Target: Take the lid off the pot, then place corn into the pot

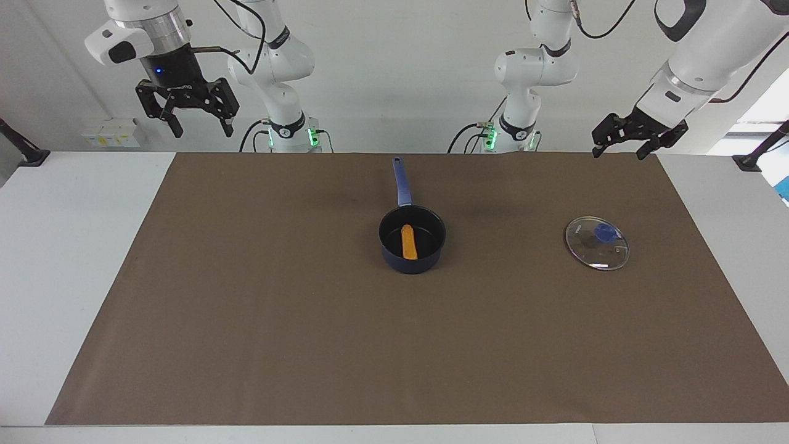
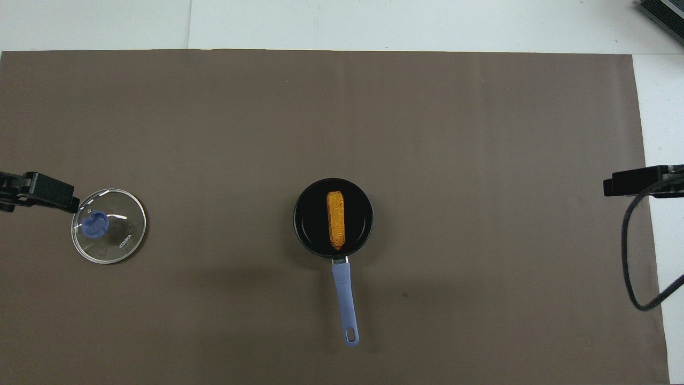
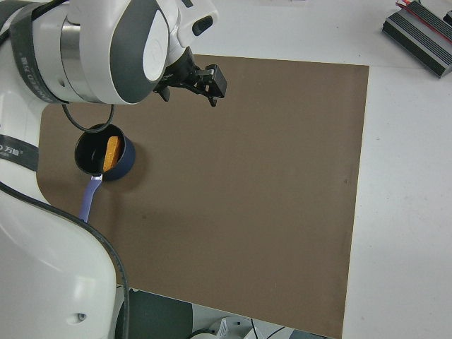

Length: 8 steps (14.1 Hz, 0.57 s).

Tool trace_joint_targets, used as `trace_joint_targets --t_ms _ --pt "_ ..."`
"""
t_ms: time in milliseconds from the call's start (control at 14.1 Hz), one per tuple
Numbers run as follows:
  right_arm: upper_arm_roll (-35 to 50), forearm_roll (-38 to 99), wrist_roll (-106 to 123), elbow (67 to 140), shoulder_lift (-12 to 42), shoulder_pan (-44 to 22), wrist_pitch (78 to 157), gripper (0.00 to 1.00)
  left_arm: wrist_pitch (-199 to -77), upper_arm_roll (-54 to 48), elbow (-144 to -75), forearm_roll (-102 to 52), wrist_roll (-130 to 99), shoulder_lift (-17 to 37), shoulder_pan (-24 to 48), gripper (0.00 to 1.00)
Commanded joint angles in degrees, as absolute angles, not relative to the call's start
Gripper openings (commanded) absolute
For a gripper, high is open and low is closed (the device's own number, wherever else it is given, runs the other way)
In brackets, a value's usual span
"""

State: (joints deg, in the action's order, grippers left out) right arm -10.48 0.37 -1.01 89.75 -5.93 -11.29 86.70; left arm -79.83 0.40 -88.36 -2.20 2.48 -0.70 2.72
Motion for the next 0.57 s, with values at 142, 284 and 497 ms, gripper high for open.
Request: trace_joint_targets --t_ms 142,284,497 --pt "-10.3 1.3 2.5 95.5 -7.7 -6.0 86.7 1.0 -79.8 0.7 -86.7 -1.6 3.2 0.1 3.3 1.0" --pt "-10.2 1.4 2.0 95.0 -7.2 -3.8 87.5 1.0 -80.0 0.7 -87.0 -1.7 3.2 -0.1 3.3 1.0" --pt "-9.9 1.7 2.0 89.1 -4.0 -4.3 84.7 1.0 -80.0 0.7 -87.1 -1.7 3.2 -0.1 3.3 1.0"
